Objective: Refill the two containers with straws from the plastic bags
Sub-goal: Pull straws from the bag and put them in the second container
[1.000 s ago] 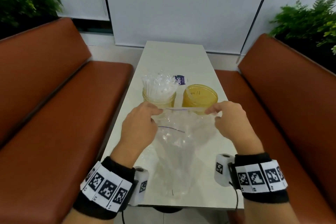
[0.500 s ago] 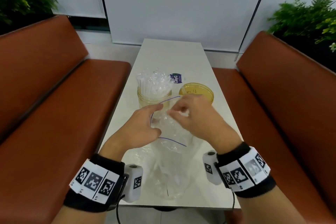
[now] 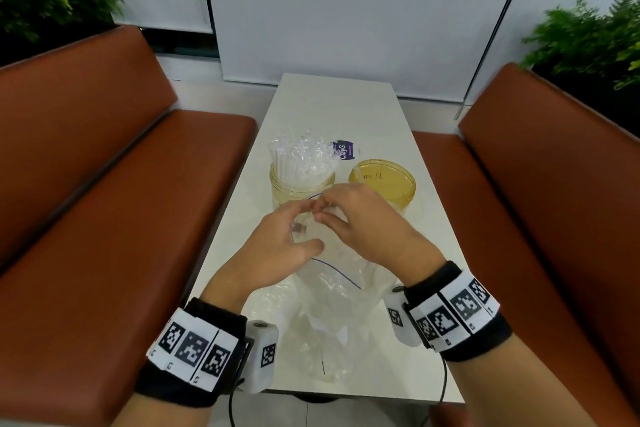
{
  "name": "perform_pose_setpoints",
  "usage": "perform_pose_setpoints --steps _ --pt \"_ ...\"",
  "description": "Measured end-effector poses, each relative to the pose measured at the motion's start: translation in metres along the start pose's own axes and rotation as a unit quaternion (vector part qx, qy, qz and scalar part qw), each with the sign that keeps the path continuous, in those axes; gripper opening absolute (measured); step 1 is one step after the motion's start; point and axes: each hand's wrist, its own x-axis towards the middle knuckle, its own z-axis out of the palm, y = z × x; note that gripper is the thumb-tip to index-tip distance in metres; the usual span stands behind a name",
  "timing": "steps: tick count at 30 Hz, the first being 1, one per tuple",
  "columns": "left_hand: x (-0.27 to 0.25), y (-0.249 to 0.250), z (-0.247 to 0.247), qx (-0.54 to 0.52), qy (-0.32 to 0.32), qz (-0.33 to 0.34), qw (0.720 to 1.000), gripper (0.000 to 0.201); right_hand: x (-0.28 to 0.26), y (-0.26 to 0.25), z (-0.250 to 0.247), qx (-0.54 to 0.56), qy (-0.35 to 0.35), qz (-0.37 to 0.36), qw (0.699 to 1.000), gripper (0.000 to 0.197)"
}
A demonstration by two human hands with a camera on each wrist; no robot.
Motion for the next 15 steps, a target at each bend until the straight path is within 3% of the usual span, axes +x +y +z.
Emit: perform_pose_setpoints --steps 3,6,10,13,15 --pt "0.001 -0.003 0.009 -0.002 0.023 0.003 1.0 0.074 0.003 -0.006 -0.005 0.071 0.074 -0.011 0.995 0.007" --pt "0.007 -0.009 0.024 -0.035 0.085 0.002 0.996 0.081 0.005 -0.015 -0.009 0.139 0.122 -0.011 0.983 0.004" --pt "0.011 -0.008 0.041 -0.1 0.143 0.032 0.984 0.04 0.007 -0.029 -0.009 0.218 0.163 0.003 0.962 0.005" --pt "0.012 -0.006 0.042 -0.108 0.143 0.061 0.982 0.026 0.007 -0.034 -0.004 0.33 0.197 0.068 0.921 0.042" --pt "0.014 -0.009 0.043 -0.09 0.141 0.064 0.984 0.022 0.007 -0.028 0.006 0.314 0.118 0.132 0.933 0.074"
